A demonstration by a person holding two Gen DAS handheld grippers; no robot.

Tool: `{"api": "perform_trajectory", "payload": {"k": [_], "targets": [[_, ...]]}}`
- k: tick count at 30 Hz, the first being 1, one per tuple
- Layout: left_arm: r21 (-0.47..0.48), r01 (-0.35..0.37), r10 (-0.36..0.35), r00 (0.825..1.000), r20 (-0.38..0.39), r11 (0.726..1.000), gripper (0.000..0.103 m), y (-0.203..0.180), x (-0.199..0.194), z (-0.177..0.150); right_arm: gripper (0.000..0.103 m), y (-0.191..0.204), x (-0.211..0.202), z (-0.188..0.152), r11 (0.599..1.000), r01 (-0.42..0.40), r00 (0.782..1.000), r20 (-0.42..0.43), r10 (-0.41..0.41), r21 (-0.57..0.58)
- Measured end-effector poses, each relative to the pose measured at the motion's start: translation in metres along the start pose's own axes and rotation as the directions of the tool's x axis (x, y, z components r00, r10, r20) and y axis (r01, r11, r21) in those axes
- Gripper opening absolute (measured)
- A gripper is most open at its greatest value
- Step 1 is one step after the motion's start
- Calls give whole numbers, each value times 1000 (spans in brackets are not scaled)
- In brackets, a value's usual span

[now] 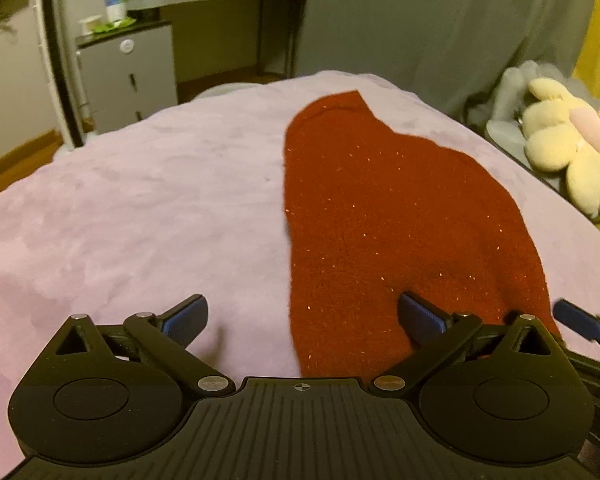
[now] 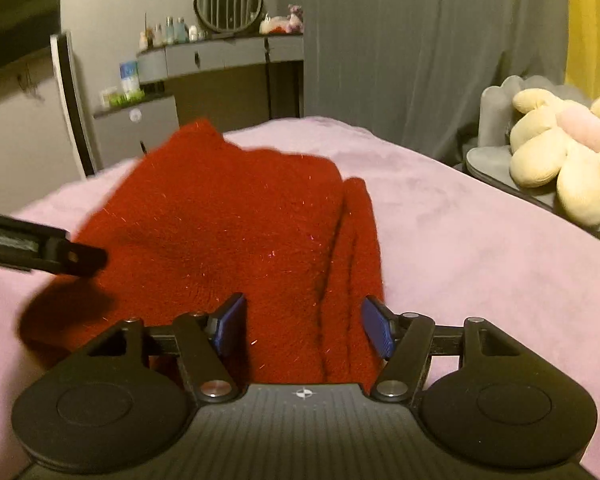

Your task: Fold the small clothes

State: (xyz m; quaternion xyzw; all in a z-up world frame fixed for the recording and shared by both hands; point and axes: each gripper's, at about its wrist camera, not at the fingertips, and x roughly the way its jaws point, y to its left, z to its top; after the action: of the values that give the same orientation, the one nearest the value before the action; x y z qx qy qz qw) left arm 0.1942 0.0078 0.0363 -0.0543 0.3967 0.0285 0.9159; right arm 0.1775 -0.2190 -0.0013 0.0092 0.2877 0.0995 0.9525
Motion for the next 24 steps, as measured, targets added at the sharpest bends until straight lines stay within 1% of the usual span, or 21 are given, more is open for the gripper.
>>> {"api": "perform_trajectory", "payload": {"k": [2, 5, 6, 7, 8, 11, 14, 15, 17, 19, 20, 21, 24], "targets": [[-25, 6, -6, 1000, 8, 1000, 103, 4, -8, -3, 63, 3, -18, -6, 1000, -23, 999, 24, 23, 20], [-67, 25, -24, 1000, 4, 997, 103, 10, -17, -14, 64, 10, -24, -16, 1000, -16, 1000, 21, 16, -21], [-71, 32, -33, 999, -5, 997, 103, 10, -17, -18, 65, 10, -22, -18, 999, -2, 1000, 6, 2, -38], [-71, 40, -41, 999, -19, 997, 103, 11, -15, -23, 70, 13, -12, -17, 998, 33, 999, -35, -35, -59], [-69, 44, -46, 999, -25, 997, 103, 13, -14, -26, 72, 12, -8, -19, 997, 50, 997, -62, -54, -64], [-67, 56, -58, 998, -37, 996, 103, 19, -19, -32, 75, 6, -12, -18, 998, 56, 994, -95, -57, -15], [-88, 64, -70, 996, -58, 994, 103, 24, -30, -41, 83, 9, -25, -20, 998, 55, 989, -138, -60, -40], [-78, 65, -71, 995, -75, 995, 103, 22, -32, -45, 84, 12, -29, -24, 998, 47, 984, -168, -55, -48], [-28, 31, -34, 994, -108, 999, 103, 15, -35, -56, 85, 16, -37, -34, 999, 11, 976, -218, -21, -47], [24, 4, -2, 995, -104, 1000, 103, 9, -42, -67, 93, 19, -44, -44, 1000, -15, 964, -265, 9, -20], [41, -4, 8, 995, -98, 999, 103, 6, -47, -73, 95, 21, -48, -49, 1000, -16, 958, -285, 13, -10], [49, -5, 10, 995, -95, 999, 103, 5, -51, -78, 99, 22, -54, -54, 1000, -17, 955, -296, 15, -3], [52, -8, 14, 994, -108, 999, 103, 4, -59, -87, 99, 24, -67, -60, 1000, -19, 951, -309, 17, -3]]}}
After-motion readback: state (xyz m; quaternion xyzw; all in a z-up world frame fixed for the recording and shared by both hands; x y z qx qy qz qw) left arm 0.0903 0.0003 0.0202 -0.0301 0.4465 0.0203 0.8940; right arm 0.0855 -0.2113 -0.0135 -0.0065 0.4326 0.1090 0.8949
